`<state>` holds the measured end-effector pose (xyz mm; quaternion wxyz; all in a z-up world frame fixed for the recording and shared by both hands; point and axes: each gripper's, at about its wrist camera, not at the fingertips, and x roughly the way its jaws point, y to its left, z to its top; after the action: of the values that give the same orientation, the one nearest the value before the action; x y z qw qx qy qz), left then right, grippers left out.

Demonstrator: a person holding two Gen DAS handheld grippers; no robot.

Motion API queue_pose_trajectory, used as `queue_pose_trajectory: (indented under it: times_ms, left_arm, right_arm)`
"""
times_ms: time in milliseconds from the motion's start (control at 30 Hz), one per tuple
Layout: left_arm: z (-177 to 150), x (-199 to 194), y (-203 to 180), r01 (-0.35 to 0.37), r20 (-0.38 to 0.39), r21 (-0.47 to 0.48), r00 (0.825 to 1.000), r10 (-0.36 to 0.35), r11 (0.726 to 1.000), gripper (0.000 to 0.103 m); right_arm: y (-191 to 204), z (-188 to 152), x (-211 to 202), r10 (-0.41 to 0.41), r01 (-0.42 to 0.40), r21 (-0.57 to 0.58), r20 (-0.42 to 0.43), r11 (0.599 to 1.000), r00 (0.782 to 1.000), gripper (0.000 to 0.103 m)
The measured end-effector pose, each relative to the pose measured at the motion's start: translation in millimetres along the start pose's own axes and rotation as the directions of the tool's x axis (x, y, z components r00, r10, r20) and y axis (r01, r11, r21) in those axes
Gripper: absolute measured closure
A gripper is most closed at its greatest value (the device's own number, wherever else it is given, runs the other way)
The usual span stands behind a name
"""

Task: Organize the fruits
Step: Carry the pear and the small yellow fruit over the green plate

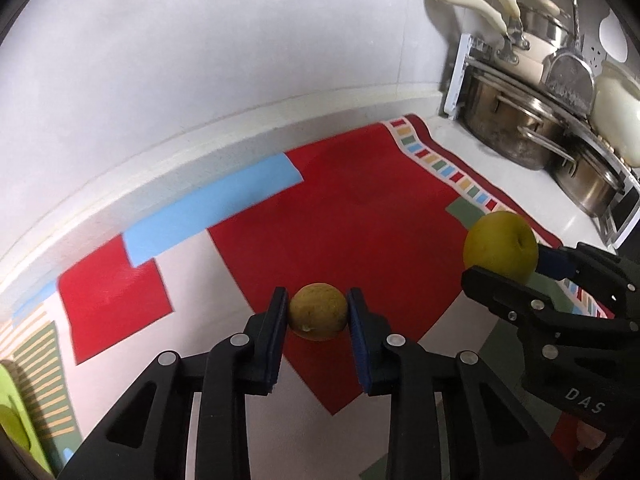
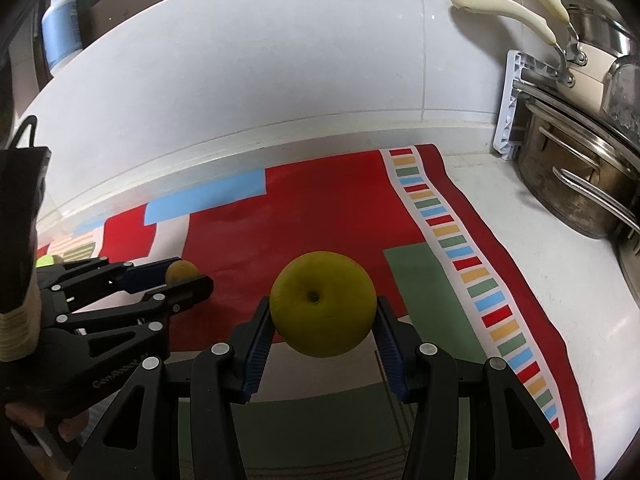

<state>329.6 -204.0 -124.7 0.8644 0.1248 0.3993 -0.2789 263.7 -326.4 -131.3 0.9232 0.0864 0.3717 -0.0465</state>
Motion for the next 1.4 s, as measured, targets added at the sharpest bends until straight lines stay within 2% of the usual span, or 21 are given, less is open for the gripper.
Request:
queue_pose_trajectory:
  times_ms: [267,633,900,1400]
  left_arm:
    - [-8,-38,4,-0.024,0.054,-0.023,0.998,0.025,0.999,0.073]
    - [-31,-105,8,-0.059,0.126,-0.07,0.99,0.068,0.996,0.073]
    - [-57,-152,21,-0.087,0.163,-0.143,0.98,0.111,0.986,0.073]
    - [-124,-232,89,-0.21,0.175,-0.269,0.949,0.262,0.94,0.073]
  right_arm:
    - [11,2,-20,0.022,-0.022,-0.011,0.026,1.0,0.999,0.053]
    - [41,-11,-68,0.084,-0.08,-0.056,0.075,0.995,0.994,0.053]
    - [70,-23,-99,0.139,-0.129,-0.103,0.093,0.986,0.986,0.053]
    - [170,-40,-134,0.286,-0.257,-0.23,0.102,0.939,0.953,0.053]
